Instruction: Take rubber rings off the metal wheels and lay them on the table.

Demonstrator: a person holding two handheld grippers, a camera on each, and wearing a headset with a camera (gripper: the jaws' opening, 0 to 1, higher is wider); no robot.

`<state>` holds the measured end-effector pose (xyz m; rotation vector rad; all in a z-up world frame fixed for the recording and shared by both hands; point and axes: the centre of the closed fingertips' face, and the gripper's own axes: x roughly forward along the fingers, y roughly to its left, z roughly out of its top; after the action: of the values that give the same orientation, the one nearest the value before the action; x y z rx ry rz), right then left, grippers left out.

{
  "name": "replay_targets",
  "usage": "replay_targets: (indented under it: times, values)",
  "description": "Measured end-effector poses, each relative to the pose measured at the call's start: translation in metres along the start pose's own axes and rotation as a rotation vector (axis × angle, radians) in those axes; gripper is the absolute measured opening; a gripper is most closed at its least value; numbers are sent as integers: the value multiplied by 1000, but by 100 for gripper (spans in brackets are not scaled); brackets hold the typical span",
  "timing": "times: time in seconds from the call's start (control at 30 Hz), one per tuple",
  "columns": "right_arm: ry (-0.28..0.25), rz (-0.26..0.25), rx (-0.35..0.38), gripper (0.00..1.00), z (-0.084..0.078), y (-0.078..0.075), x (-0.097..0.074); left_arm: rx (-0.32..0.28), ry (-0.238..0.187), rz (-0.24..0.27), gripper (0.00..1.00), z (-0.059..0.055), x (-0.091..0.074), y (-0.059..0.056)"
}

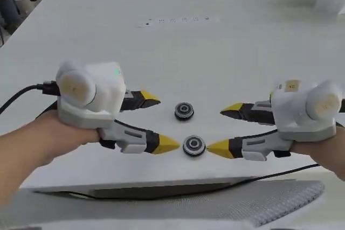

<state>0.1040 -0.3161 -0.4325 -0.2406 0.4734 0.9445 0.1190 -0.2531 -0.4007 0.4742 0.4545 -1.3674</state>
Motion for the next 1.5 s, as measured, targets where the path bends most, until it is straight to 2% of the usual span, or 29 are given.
replay_targets:
  times: [0.23, 0.57, 0.97, 1.5]
  values:
    - [14, 34, -17, 46, -5, 8, 5, 2, 7, -21, 54, -3, 7, -5]
    - [24, 47, -3, 40, -18, 6, 10, -3, 25, -53, 48, -10, 17, -10]
    - [17, 70, 8, 35, -22, 8, 17, 4, 61, -92, 43, -20, 29, -15]
    - [13, 99, 27, 29, -24, 12, 23, -9, 70, -125, 35, -21, 45, -18]
